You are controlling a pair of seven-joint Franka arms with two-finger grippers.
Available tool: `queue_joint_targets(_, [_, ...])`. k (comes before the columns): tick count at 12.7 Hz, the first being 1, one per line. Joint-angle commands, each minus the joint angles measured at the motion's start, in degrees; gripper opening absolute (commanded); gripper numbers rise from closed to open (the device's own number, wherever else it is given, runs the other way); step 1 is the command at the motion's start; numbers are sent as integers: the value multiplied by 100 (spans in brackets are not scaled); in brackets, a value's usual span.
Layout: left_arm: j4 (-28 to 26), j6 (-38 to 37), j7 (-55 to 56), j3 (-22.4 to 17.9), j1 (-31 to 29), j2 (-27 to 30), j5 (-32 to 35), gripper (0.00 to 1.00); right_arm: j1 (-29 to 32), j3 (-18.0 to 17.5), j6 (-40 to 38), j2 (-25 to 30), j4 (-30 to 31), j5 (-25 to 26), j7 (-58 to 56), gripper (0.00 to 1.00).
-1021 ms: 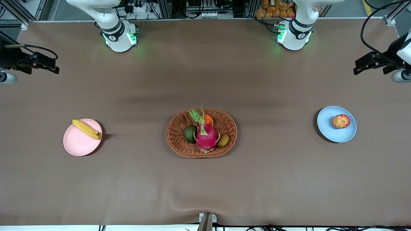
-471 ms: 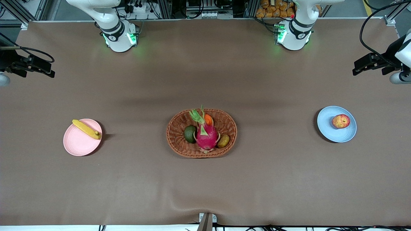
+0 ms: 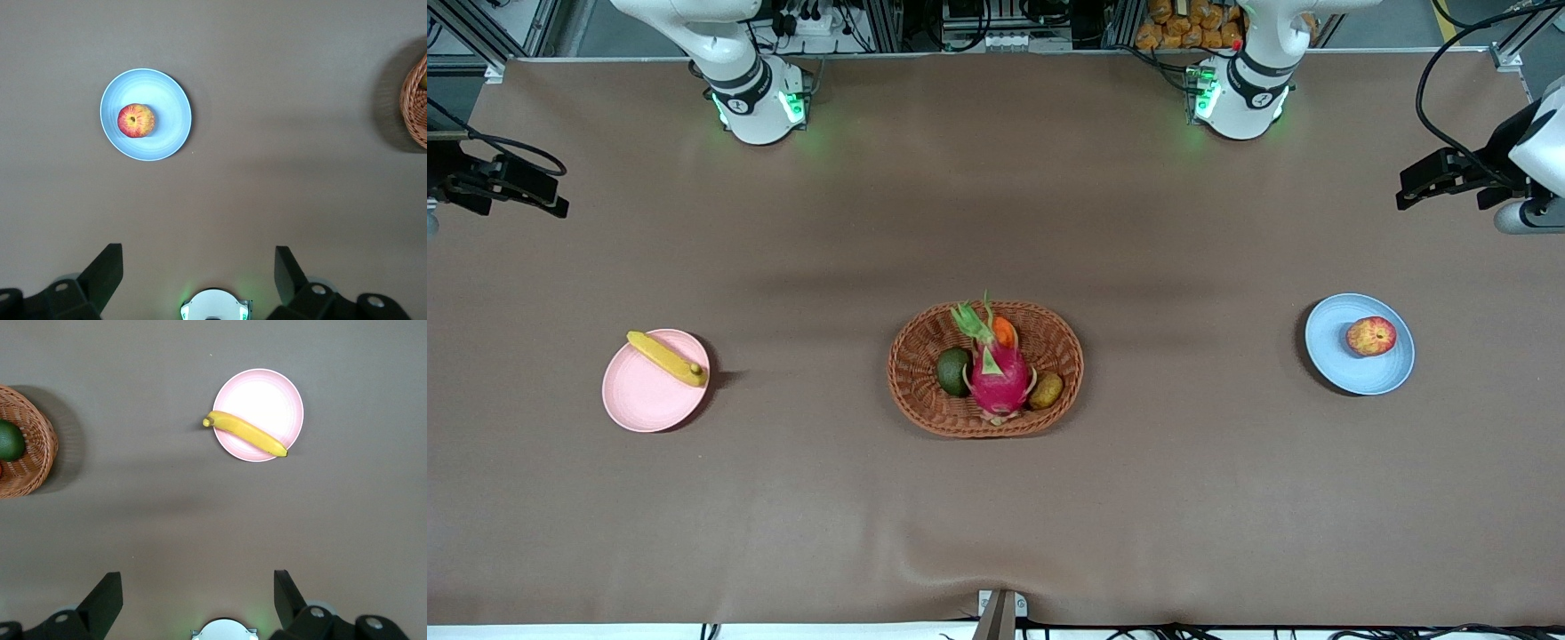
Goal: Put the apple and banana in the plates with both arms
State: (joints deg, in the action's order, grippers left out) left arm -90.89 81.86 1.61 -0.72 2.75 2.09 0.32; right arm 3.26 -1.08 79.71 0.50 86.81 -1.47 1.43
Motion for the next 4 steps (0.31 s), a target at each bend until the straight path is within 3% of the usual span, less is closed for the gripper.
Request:
queue_joint_targets(1, [10,14,-82,28,-20,11,-14,100,96,-94,18,20,21,67,-2,100])
queue_joint_targets(4, [19,41,-82,28,-11,2,-15,100,122,-85,-34,11,21,94,-2,100])
